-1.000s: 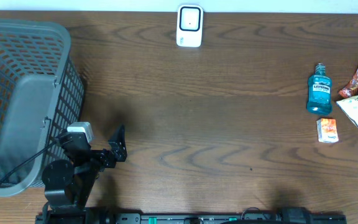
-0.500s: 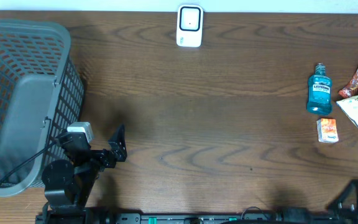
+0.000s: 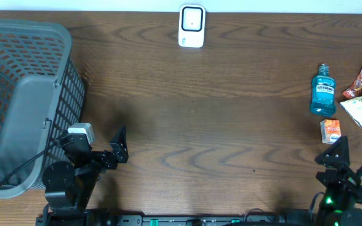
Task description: Scan the item barcode
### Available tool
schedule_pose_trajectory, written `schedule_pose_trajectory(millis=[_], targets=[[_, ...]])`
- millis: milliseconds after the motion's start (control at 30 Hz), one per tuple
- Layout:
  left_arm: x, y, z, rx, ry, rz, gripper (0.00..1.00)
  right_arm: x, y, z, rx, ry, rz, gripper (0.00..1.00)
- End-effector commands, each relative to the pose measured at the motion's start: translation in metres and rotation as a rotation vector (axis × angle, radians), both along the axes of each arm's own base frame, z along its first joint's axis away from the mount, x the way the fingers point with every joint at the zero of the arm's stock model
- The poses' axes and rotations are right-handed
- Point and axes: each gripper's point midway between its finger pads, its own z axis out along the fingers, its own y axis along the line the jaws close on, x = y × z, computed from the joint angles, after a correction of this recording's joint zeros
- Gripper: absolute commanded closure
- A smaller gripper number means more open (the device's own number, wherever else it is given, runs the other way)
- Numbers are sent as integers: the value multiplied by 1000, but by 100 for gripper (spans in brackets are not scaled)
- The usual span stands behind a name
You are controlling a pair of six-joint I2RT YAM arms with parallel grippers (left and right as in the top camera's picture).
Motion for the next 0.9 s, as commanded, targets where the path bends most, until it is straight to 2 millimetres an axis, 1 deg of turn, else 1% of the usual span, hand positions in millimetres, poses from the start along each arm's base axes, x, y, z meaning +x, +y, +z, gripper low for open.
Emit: schedule_pose_trajectory(millis=[0,133,333,500,667,867], targets=[[-1,-2,1,-5,-3,-10,1,7,-4,-9,7,-19,-24,1],[-1,-2,1,-5,-3,-10,1,18,-4,-19,13,-43,-23,1],[-1,-2,1,-5,-3,-10,1,31,-5,-34,70,-91,-25,1],[-1,-2,1,-5,-3,-10,1,42,-6,-49,69,-114,-25,1],[-1,-2,1,-5,-3,-10,1,49,-8,-60,67,-151,-35,1],[-1,-2,1,-5,-3,-10,1,58,-9,-86,66,-178,-40,1]])
